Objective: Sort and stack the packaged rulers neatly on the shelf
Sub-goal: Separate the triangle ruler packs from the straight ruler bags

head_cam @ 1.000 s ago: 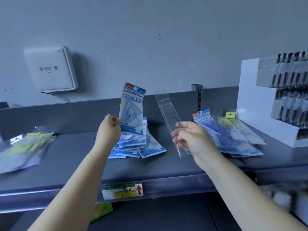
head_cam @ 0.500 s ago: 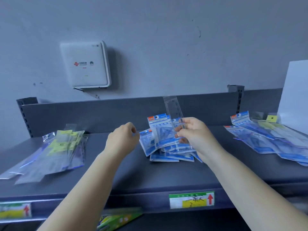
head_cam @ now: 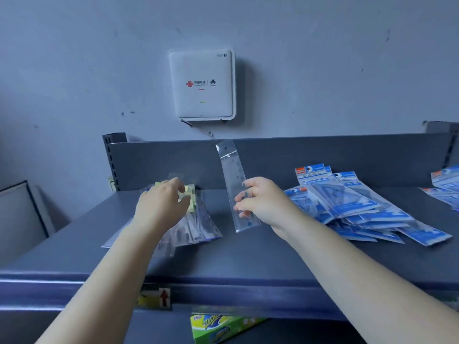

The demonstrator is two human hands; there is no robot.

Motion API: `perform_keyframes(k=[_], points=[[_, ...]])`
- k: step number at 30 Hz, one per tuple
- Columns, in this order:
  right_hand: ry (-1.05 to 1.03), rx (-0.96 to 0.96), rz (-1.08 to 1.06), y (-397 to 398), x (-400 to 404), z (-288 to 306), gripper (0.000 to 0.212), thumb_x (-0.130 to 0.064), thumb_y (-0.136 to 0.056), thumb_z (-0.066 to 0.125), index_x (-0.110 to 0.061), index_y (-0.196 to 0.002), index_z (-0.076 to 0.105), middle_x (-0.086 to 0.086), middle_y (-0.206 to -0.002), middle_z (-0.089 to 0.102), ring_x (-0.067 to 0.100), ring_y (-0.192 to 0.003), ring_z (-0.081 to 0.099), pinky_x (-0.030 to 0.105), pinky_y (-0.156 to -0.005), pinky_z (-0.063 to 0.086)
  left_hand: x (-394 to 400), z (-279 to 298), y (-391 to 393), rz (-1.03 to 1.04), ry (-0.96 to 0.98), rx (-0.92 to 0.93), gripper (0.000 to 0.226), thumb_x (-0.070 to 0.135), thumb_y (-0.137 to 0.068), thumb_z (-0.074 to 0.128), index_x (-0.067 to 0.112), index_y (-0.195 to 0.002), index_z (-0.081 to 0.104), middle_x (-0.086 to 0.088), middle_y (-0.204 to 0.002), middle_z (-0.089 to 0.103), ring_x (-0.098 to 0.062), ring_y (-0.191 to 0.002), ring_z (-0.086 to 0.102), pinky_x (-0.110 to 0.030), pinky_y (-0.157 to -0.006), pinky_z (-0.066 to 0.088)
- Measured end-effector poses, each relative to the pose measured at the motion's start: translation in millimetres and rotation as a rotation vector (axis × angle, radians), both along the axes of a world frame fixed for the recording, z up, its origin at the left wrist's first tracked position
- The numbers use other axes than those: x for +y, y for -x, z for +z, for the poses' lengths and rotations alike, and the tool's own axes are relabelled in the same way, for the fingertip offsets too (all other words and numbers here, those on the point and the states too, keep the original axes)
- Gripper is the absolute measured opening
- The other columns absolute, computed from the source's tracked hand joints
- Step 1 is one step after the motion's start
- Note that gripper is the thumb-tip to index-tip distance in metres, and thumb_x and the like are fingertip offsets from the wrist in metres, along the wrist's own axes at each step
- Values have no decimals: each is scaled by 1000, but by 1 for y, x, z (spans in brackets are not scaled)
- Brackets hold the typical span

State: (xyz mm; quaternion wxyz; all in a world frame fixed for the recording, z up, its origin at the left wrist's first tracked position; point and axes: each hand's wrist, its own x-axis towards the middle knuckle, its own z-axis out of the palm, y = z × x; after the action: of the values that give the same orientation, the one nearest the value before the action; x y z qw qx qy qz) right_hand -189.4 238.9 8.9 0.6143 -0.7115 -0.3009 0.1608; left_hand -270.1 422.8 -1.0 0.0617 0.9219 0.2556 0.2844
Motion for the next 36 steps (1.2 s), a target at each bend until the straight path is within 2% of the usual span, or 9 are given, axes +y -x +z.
perform_keyframes(k=[2, 5, 7, 10, 16, 20, 25, 28, 36], points=[[-2, -25, 16, 9, 26, 1, 50, 9, -82, 57, -7, -127, 42, 1, -83, 56, 17, -69, 57, 21, -58, 51, 16, -2, 10, 11, 9, 10, 26, 32, -93, 48, 16, -113, 54, -3, -111, 60, -26, -101, 55, -34, -86, 40], [-9, -110, 17, 18, 60, 7, 56, 1, -83, 61, -5, -133, 39, 3, -93, 60, 20, -72, 62, 36, -79, 54, 34, -4, 21, 32, 13, 8, 25, 31, -94, 47, 16, -113, 54, -2, -112, 60, -25, -100, 56, -34, -86, 42], [119, -233, -10, 20, 75, 9, 60, -11, -83, 63, -6, -136, 35, 8, -109, 61, 27, -91, 64, 37, -86, 49, 41, -4, 25, 42, 14, 5, 25, 31, -94, 47, 16, -113, 54, -2, -112, 60, -25, -100, 56, -34, -87, 42], [435, -519, -73, 17, 79, 5, 49, -16, -88, 57, -8, -132, 37, 7, -124, 53, 25, -111, 53, 34, -86, 46, 44, -6, 25, 27, -10, 31, 26, 31, -94, 46, 16, -115, 53, -1, -113, 60, -24, -102, 56, -35, -89, 42], [714, -1037, -248, 4, 36, 13, 29, -21, -91, 46, -16, -119, 50, 1, -116, 55, 24, -104, 53, 30, -70, 39, 16, 3, 5, -45, -155, 64, 28, 33, -94, 44, 17, -116, 52, 0, -114, 59, -24, -107, 53, -34, -85, 38], [827, -1212, -341, -12, -8, 17, 26, -22, -93, 43, -15, -118, 49, 2, -115, 51, 24, -106, 49, 31, -69, 32, -27, 11, -21, -62, -213, 73, 22, 27, -90, 44, 16, -108, 52, 1, -108, 59, -24, -104, 52, -32, -80, 33], [909, -1277, -369, -34, -72, 12, 19, -22, -92, 42, -16, -109, 50, 1, -112, 51, 23, -107, 47, 30, -70, 30, -91, 13, -52, -149, -309, 111, 28, 32, -93, 42, 15, -114, 49, 0, -113, 56, -24, -108, 51, -32, -85, 34], [942, -1258, -377, -48, -117, 10, 24, -26, -93, 42, -17, -114, 49, 0, -117, 50, 22, -112, 45, 31, -75, 30, -136, 13, -72, -200, -334, 114, 29, 34, -93, 42, 16, -116, 48, 0, -113, 55, -23, -108, 50, -31, -86, 34], [999, -1254, -459, -86, -242, 4, 26, -33, -95, 40, -18, -115, 48, 0, -115, 49, 23, -107, 46, 30, -74, 27, -265, 15, -124, -324, -381, 113, 35, 37, -95, 40, 16, -123, 45, 0, -121, 54, -23, -116, 47, -32, -91, 34]])
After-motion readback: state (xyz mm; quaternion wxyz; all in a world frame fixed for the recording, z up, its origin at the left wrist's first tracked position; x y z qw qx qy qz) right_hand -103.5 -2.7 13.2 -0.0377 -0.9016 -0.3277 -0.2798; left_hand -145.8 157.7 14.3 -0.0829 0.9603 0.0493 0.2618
